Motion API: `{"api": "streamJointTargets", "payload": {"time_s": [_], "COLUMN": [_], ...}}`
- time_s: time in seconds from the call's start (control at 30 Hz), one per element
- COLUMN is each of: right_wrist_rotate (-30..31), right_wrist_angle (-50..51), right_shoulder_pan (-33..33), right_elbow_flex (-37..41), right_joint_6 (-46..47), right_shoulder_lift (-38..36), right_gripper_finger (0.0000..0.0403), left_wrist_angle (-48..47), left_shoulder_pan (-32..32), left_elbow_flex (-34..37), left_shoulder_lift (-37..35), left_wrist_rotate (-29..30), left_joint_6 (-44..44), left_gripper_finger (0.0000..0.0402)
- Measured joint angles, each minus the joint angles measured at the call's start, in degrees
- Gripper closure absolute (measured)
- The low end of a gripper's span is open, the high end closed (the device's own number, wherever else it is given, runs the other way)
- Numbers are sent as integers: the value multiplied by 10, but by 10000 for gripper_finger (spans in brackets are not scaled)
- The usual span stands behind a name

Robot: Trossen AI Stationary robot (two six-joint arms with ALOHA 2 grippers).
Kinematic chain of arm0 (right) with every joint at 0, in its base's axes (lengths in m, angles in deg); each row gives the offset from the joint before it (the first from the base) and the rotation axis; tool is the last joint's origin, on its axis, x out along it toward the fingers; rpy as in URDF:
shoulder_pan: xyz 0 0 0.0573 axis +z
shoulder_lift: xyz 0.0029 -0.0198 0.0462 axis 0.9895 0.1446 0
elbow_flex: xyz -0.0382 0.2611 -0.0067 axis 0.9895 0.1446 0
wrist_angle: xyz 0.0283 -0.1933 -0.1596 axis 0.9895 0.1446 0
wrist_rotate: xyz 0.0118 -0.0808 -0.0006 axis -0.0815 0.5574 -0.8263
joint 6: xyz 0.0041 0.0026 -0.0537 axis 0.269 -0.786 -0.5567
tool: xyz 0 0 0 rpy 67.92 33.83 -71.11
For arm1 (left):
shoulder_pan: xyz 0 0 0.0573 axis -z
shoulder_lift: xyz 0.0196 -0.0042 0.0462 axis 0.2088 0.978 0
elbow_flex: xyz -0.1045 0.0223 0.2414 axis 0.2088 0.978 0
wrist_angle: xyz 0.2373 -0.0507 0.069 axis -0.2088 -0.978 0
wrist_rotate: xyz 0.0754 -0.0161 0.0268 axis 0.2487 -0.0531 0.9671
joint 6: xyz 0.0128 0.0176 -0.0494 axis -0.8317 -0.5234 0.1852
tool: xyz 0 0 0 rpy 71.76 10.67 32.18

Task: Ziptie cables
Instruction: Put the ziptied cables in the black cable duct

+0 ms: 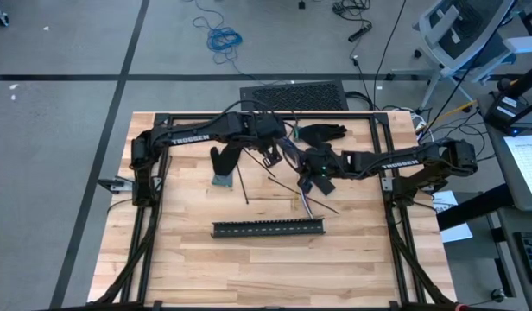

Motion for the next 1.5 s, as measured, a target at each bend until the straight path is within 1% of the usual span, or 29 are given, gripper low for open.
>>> {"api": "streamJointTargets", "payload": {"time_s": [0.2, 0.33, 0.4, 0.47, 0.57, 0.67, 0.73, 0.9, 1.0, 1.17, 1.5], "right_wrist_rotate": [2, 2, 2, 4, 25, 26, 27, 28, 29, 31, 31], "right_wrist_angle": [-50, -47, -41, -41, -44, -47, -49, -50, -51, -54, -53], "right_shoulder_pan": [-3, -3, -3, -3, -3, -3, -3, -3, -3, -3, -3], "right_elbow_flex": [0, 0, 0, 0, 0, 0, 0, -1, -1, -3, -3], "right_joint_6": [14, 24, 30, 34, 38, 40, 40, 45, 45, 45, 41], "right_shoulder_lift": [0, 0, 0, 0, 0, 0, 0, 0, 0, -1, -2], "right_gripper_finger": [302, 296, 301, 316, 350, 383, 395, 389, 390, 398, 399], "left_wrist_angle": [16, 24, 23, 23, 24, 26, 37, 54, 53, 45, 39], "left_shoulder_pan": [3, 3, 4, 3, 3, 3, 3, 2, -2, -13, -19], "left_elbow_flex": [-3, -10, -18, -29, -40, -49, -53, -66, -75, -91, -120], "left_shoulder_lift": [0, 0, 0, 0, 0, 0, 0, 2, 2, 2, 3], "left_wrist_rotate": [-10, -11, -13, -14, -13, -14, -14, -13, -4, -4, -4], "left_joint_6": [15, 15, 15, 14, 15, 15, 16, 24, 14, 14, 13], "left_gripper_finger": [389, 389, 389, 389, 389, 389, 389, 389, 389, 389, 389]}}
